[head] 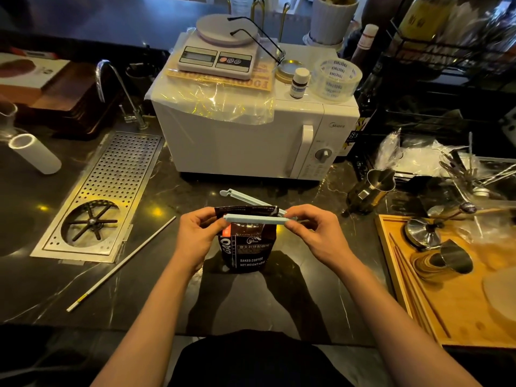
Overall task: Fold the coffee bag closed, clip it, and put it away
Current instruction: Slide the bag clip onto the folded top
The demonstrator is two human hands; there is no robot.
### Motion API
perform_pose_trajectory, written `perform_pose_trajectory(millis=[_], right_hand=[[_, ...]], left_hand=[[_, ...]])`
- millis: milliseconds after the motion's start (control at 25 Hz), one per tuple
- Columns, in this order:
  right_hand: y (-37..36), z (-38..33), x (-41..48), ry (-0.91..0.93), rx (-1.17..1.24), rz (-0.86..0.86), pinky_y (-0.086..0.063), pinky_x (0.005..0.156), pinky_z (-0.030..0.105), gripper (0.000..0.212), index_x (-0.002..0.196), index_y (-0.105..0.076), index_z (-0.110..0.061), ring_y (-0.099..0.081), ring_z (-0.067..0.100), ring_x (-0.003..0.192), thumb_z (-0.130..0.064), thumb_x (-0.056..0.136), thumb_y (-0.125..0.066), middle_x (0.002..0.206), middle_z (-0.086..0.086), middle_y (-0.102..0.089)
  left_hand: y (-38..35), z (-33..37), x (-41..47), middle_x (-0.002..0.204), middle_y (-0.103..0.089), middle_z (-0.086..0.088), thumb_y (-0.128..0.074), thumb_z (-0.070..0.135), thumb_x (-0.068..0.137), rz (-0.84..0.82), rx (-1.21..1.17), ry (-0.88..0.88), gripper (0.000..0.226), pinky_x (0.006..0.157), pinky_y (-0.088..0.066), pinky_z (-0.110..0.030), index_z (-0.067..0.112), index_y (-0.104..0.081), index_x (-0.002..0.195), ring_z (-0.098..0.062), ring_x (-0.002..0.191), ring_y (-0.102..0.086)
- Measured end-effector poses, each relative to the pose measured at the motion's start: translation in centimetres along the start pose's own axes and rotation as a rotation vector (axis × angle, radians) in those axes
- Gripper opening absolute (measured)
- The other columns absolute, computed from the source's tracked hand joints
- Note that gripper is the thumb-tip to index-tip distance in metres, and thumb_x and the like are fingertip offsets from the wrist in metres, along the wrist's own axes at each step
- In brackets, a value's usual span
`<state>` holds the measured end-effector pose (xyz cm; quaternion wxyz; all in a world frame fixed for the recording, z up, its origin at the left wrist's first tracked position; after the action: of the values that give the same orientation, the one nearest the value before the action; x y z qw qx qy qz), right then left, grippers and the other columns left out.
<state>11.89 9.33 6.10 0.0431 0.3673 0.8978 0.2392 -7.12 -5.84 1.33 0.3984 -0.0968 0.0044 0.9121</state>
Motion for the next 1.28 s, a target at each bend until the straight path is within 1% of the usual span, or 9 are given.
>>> perform_pose_trajectory(millis=[200, 320, 520, 840, 920, 1040, 1120, 1200, 1280], right_hand=[[-0.6, -0.3, 0.7, -0.025, -0.005, -0.027, -0.058, 0.083, 0.039, 0.012, 0.097, -0.073, -0.016, -0.068, 0.02, 0.09, -0.011, 0.085, -0.071, 0.097, 0.002, -0.072], [-0.8, -1.0, 1.0, -0.011, -0.022, -0.044, -0.058, 0.082, 0.032, 0.014, 0.096, -0.07, -0.02, -0.067, 0.015, 0.09, -0.011, 0.084, -0.072, 0.095, 0.0, -0.071], [-1.2, -1.5, 1.3, -0.002, -0.012, -0.047, -0.055, 0.084, 0.02, 0.025, 0.103, -0.062, -0.019, -0.065, 0.004, 0.096, -0.012, 0.083, -0.075, 0.1, -0.013, -0.066], [-2.1, -1.3, 0.9, -0.046, 0.034, 0.01, -0.055, 0.092, 0.031, 0.03, 0.105, -0.061, -0.029, -0.065, 0.013, 0.105, -0.014, 0.083, -0.074, 0.105, -0.013, -0.066], [-2.3, -1.3, 0.9, -0.051, 0.044, 0.018, -0.056, 0.092, 0.032, 0.03, 0.106, -0.063, -0.027, -0.066, 0.014, 0.105, -0.013, 0.083, -0.075, 0.105, -0.011, -0.068], [-2.6, -1.4, 0.9, -0.052, 0.06, 0.03, -0.056, 0.091, 0.03, 0.028, 0.105, -0.064, -0.025, -0.066, 0.01, 0.103, -0.011, 0.083, -0.074, 0.102, -0.014, -0.068], [-2.6, -1.3, 0.8, -0.053, 0.083, 0.053, -0.057, 0.09, 0.028, 0.027, 0.103, -0.065, -0.023, -0.067, 0.009, 0.1, -0.008, 0.082, -0.074, 0.1, -0.013, -0.069], [-2.6, -1.3, 0.8, -0.046, 0.092, 0.071, -0.057, 0.088, 0.028, 0.027, 0.102, -0.067, -0.021, -0.068, 0.009, 0.098, -0.006, 0.082, -0.074, 0.099, -0.009, -0.07], [-2.8, -1.5, 1.0, -0.039, 0.102, 0.082, -0.058, 0.087, 0.028, 0.028, 0.103, -0.067, -0.021, -0.068, 0.009, 0.096, -0.004, 0.081, -0.074, 0.099, -0.008, -0.071]], left_hand=[[0.0, 0.1, 0.0, 0.096, -0.077, -0.002, -0.067, -0.002, 0.082, 0.009, 0.014, -0.015, 0.025, 0.079, -0.06, -0.033, 0.014, -0.073, 0.101, -0.019, 0.095, -0.073], [-0.1, 0.2, 0.0, 0.094, -0.078, 0.002, -0.069, 0.0, 0.082, 0.014, -0.022, -0.013, 0.024, 0.075, -0.06, -0.027, 0.015, -0.073, 0.099, -0.016, 0.093, -0.073], [0.0, 0.1, 0.0, 0.098, -0.077, -0.001, -0.067, 0.003, 0.084, 0.024, -0.003, -0.004, 0.023, 0.077, -0.06, -0.028, 0.016, -0.073, 0.102, -0.017, 0.094, -0.073], [0.3, -0.6, -0.4, 0.104, -0.074, -0.008, -0.071, 0.002, 0.08, 0.095, -0.066, 0.001, 0.028, 0.084, -0.06, -0.038, 0.005, -0.072, 0.108, -0.021, 0.098, -0.072], [0.3, -0.3, -0.6, 0.11, -0.07, -0.002, -0.072, 0.0, 0.078, 0.111, -0.093, -0.013, 0.034, 0.079, -0.061, -0.032, 0.006, -0.067, 0.111, -0.019, 0.1, -0.07], [0.6, -0.3, -0.7, 0.116, -0.058, 0.005, -0.075, 0.0, 0.076, 0.162, -0.114, 0.015, 0.056, 0.065, -0.057, -0.018, 0.016, -0.049, 0.123, -0.009, 0.097, -0.065], [0.7, -0.5, -0.6, 0.117, -0.054, 0.006, -0.075, 0.002, 0.076, 0.163, -0.117, 0.029, 0.067, 0.067, -0.058, -0.019, 0.021, -0.042, 0.13, -0.006, 0.098, -0.062], [0.7, -0.4, -0.6, 0.116, -0.053, 0.009, -0.075, 0.005, 0.078, 0.151, -0.056, 0.032, 0.066, 0.072, -0.058, -0.021, 0.023, -0.044, 0.133, -0.001, 0.097, -0.06], [0.7, 0.2, -0.5, 0.111, -0.055, 0.015, -0.073, 0.007, 0.08, 0.147, 0.034, 0.003, 0.056, 0.068, -0.056, -0.015, 0.023, -0.052, 0.129, 0.006, 0.092, -0.06]])
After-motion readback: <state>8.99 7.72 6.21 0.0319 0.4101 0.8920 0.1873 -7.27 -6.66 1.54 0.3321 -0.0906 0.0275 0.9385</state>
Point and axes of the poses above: each hand's wrist, its own x-axis towards the middle knuckle, its own y-axis out of the back of the hand, z = x × y, the point moved 10 cm from there along x, towards the middle knuckle
